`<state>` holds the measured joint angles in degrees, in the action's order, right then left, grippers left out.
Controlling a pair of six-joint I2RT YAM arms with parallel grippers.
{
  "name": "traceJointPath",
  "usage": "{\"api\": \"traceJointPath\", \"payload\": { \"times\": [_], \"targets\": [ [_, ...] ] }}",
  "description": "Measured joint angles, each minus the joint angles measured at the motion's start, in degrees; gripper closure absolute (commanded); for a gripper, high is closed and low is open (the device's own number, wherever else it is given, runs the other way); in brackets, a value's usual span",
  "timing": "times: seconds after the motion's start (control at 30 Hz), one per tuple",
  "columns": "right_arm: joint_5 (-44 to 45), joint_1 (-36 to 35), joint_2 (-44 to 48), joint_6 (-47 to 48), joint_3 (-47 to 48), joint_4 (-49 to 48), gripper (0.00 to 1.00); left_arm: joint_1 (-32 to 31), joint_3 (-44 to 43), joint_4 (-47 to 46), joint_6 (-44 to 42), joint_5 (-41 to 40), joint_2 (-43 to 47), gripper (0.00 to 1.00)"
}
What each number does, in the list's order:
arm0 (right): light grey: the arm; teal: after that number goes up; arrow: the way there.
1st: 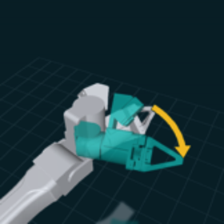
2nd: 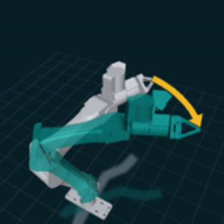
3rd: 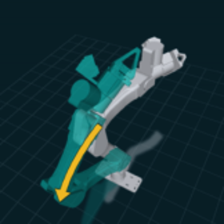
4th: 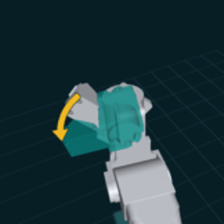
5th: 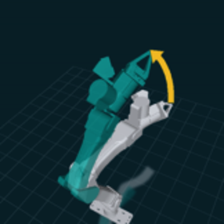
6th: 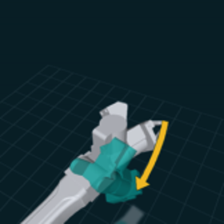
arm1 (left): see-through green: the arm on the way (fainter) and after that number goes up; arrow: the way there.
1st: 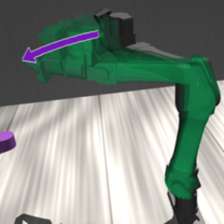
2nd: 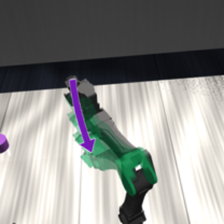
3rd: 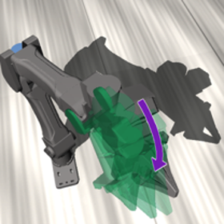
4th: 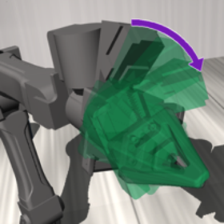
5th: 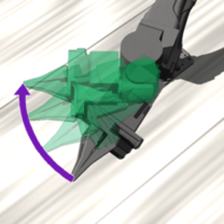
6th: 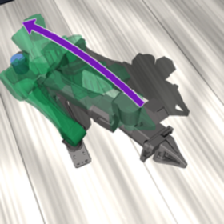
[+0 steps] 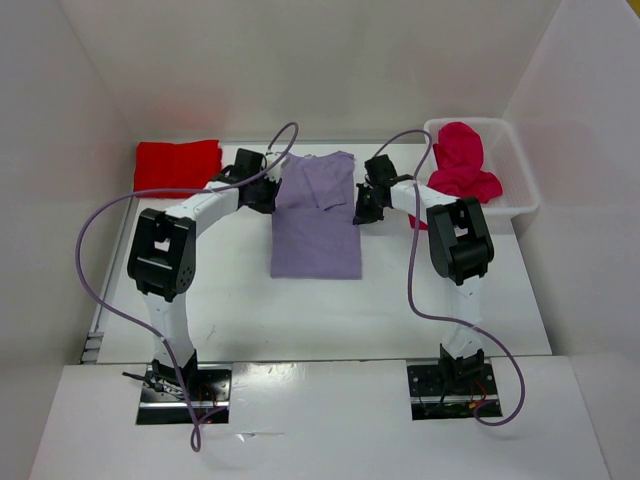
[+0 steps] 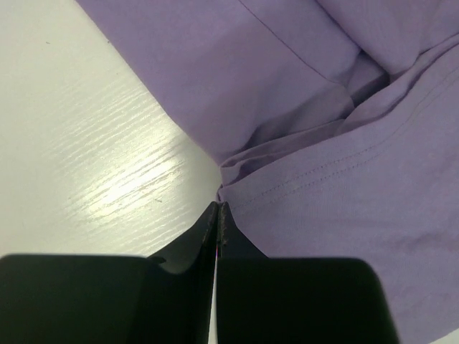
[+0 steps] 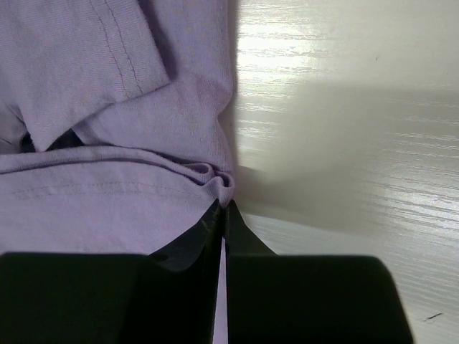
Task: Fold and stack the t-shirts
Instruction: Fold the folded rectangular tshirt in 1/3 of the way, then grab one side of the 2/3 rectangular tshirt with both arms
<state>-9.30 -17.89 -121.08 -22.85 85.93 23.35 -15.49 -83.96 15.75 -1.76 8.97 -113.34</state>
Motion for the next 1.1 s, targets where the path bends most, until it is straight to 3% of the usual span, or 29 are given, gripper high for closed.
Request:
{"api": "traceJointPath", "payload": {
  "times": [0.2, 0.27, 0.33, 0.37, 0.43, 0.47, 0.5, 0.53, 0.67, 0.93, 1.1],
  "targets": [
    [0.0, 0.1, 0.0, 0.1, 0.1, 0.1, 0.97, 0.0, 0.4, 0.0, -0.3, -1.1, 0.0, 1.00],
    [0.1, 0.2, 0.0, 0.1, 0.2, 0.2, 0.88, 0.0, 0.6, -0.2, -0.9, -1.8, 0.0, 1.00],
    [0.3, 0.3, 0.0, 0.1, 0.4, 0.3, 0.70, 0.0, 0.9, -0.2, -1.2, -2.3, -0.1, 0.98],
    [0.5, 0.4, 0.0, 0.1, 0.5, 0.3, 0.55, 0.0, 0.9, -0.2, -1.2, -2.5, -0.1, 0.93],
    [0.1, 0.7, 0.0, -0.1, 1.0, 0.3, 0.46, 0.0, 0.9, -0.3, -1.7, -2.8, -0.2, 0.59],
    [0.3, 0.7, 0.0, 0.0, 1.3, 0.2, 0.42, 0.0, 0.9, -0.3, -2.0, -3.0, -0.2, 0.46],
    [0.3, 0.8, 0.0, 0.1, 1.4, 0.2, 0.36, 0.0, 0.9, -0.3, -2.1, -3.2, -0.2, 0.40],
    [0.1, 0.8, 0.1, 0.2, 1.4, 0.3, 0.36, 0.0, 0.9, -0.3, -1.9, -3.4, -0.2, 0.33],
    [0.1, 0.9, 2.1, 0.4, 1.2, 0.6, 0.35, 0.0, 0.6, 0.7, -2.0, -4.7, -0.2, 0.23],
    [0.1, 0.5, 19.1, -0.4, -9.0, 0.5, 0.35, 0.4, 0.6, 4.3, -3.0, -7.0, 3.3, 0.22],
    [-0.3, -1.0, 26.2, -2.8, -19.1, 0.3, 0.35, 0.5, 5.5, 8.7, -7.6, -0.8, 11.5, 0.23]
  ]
}}
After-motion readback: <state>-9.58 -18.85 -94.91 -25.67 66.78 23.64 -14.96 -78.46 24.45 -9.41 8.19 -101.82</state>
